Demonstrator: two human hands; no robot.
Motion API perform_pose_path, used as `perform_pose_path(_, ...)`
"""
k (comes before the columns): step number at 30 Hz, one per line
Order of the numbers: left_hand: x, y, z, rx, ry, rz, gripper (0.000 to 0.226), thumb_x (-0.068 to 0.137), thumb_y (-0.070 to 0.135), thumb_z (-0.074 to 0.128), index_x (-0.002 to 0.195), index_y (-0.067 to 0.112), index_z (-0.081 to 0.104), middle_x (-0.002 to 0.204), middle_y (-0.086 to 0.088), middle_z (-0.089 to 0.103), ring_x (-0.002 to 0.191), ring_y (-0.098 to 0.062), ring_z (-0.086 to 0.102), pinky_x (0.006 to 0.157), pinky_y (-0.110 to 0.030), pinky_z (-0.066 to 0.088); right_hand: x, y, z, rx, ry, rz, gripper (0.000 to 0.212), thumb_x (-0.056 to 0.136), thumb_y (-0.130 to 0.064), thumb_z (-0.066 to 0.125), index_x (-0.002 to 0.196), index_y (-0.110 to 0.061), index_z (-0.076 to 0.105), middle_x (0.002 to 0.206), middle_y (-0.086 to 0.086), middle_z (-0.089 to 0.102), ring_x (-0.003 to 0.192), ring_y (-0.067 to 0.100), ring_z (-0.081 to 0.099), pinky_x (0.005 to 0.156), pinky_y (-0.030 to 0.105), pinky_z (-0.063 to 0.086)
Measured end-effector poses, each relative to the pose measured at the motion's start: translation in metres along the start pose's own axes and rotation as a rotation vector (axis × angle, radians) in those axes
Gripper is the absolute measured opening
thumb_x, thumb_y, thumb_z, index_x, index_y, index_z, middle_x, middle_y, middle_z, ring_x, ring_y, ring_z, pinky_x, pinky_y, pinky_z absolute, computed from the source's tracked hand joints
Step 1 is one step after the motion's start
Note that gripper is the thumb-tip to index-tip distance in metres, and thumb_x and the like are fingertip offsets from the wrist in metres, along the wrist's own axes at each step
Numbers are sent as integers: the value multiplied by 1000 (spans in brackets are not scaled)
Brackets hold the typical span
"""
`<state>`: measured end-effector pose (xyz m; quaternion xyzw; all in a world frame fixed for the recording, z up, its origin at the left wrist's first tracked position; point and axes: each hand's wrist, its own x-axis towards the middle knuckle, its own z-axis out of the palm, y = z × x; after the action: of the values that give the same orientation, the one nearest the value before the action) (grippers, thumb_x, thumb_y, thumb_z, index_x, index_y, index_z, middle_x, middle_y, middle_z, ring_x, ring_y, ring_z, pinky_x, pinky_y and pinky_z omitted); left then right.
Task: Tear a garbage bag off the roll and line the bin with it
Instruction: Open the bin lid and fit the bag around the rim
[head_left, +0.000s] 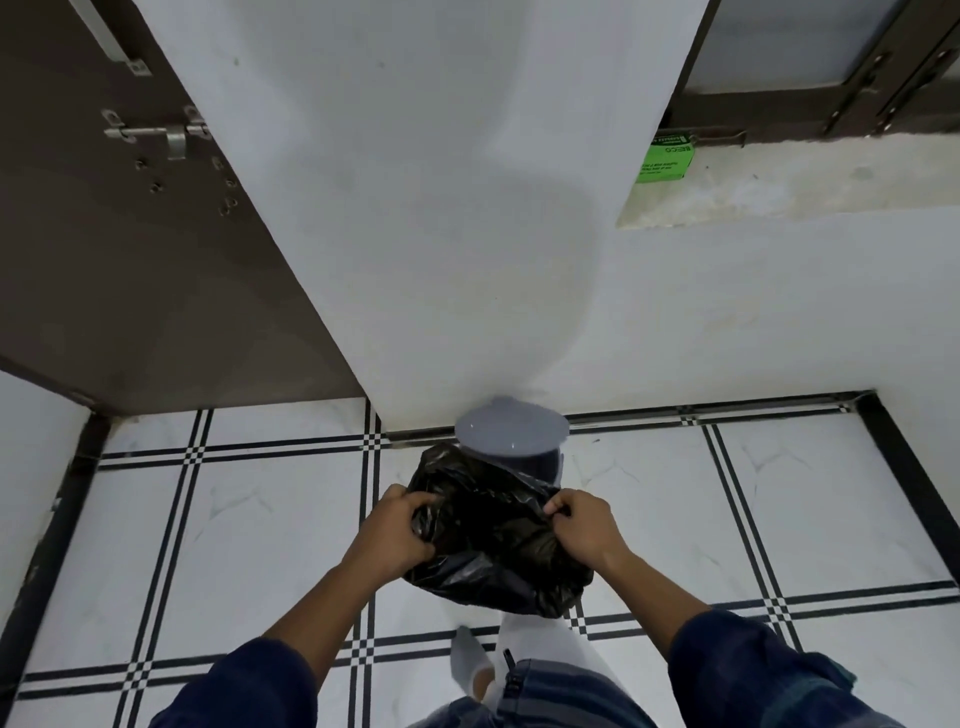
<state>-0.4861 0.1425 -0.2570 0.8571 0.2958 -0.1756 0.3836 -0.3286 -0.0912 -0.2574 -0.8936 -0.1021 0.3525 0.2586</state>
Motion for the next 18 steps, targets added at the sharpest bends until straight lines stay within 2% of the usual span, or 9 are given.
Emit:
perform_pose_path(2,3,2,4,19,-21,4,77,68,20,82,140,33,59,118,5,46,110,-17,60,98,-31,53,3,5,-5,62,41,27,30,89,-1,52,87,-24,71,95,-5,70,88,12,61,65,1,38)
perform_pose_path(6,19,9,11,40,-35,42,85,71,21,77,150,32,46,128,5,41,114,-20,60,99,-30,52,16,13,-18,172,109,36,39,89,4,47,85,-22,76,94,-4,72,91,15,63,68,-2,38)
perform_pose_path(8,35,14,14,74,-20,55,93,73,21,74,156,32,33,139,2,36,114,-25,62,98,-36,54,30,18,-24,184,144,16,43,87,7,47,82,-22,78,93,-3,73,93,14,63,75,3,38)
perform_pose_path(10,59,19,17,116,1,55,99,75,21,75,159,32,24,148,1,30,112,-28,64,95,-37,55,52,24,-27,176,186,16,43,88,6,50,80,-26,77,99,0,72,99,18,64,87,16,41)
perform_pose_path(12,86,24,23,161,15,55,103,75,18,76,161,29,20,156,-1,23,109,-31,66,90,-36,55,78,31,-26,120,214,30,31,92,-2,54,91,-23,78,109,5,67,106,27,65,94,28,45)
perform_pose_path(14,112,27,31,216,43,51,108,75,13,77,162,25,15,162,-3,15,100,-32,67,80,-37,57,100,36,-23,39,211,25,23,92,-14,61,111,-16,74,119,9,59,106,34,64,93,34,48)
perform_pose_path(16,145,25,46,276,95,47,112,74,10,79,162,23,11,165,-3,7,91,-31,68,75,-38,57,130,43,-14,-19,221,1,35,87,-22,68,121,-14,66,125,8,51,101,35,65,89,35,49)
perform_pose_path(18,172,19,60,301,156,49,112,75,13,81,162,20,11,166,-5,4,88,-30,68,75,-39,59,159,51,-4,-48,254,-9,44,84,-25,70,126,-15,60,133,7,45,97,37,65,85,36,49)
